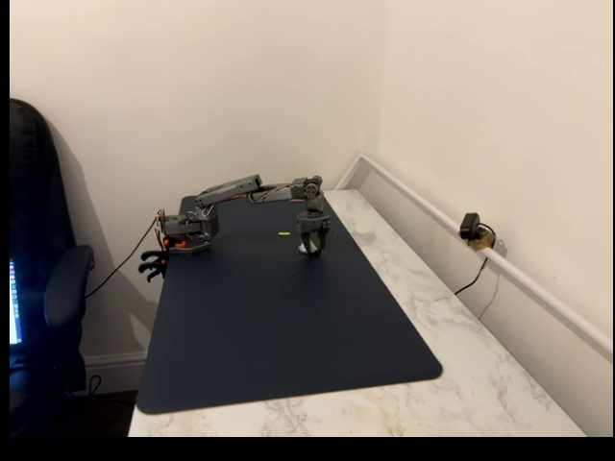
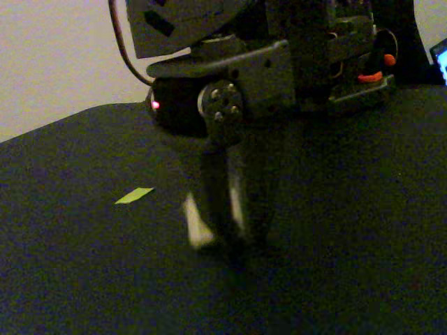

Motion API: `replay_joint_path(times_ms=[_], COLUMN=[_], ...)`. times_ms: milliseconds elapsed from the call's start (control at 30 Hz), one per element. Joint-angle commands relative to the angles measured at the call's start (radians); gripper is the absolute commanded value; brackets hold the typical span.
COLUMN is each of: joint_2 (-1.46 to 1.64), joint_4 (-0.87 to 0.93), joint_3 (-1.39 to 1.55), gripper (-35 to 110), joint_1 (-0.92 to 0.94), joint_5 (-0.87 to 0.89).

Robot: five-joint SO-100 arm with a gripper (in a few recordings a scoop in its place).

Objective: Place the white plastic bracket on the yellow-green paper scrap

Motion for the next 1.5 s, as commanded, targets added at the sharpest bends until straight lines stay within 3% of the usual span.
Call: replay_joint_path(times_ms=[0,100,167,233,500,900,1233,1467], joint_2=[0.094,0.118,0.13,0.149,0.29,0.48,0.726,0.741], joint_4=[0.049,0.049,0.049,0.049,0.049,0.02,-0.236,-0.29], joint_3=[0.023,0.041,0.051,0.063,0.216,0.465,0.917,1.005], gripper=[0,1,19,26,40,40,40,40], joint_1=[0.018,0.018,0.015,0.008,0.0,0.083,0.098,0.069], joint_5=[-0.006,-0.023,-0.035,-0.043,-0.017,0.031,0.034,0.058])
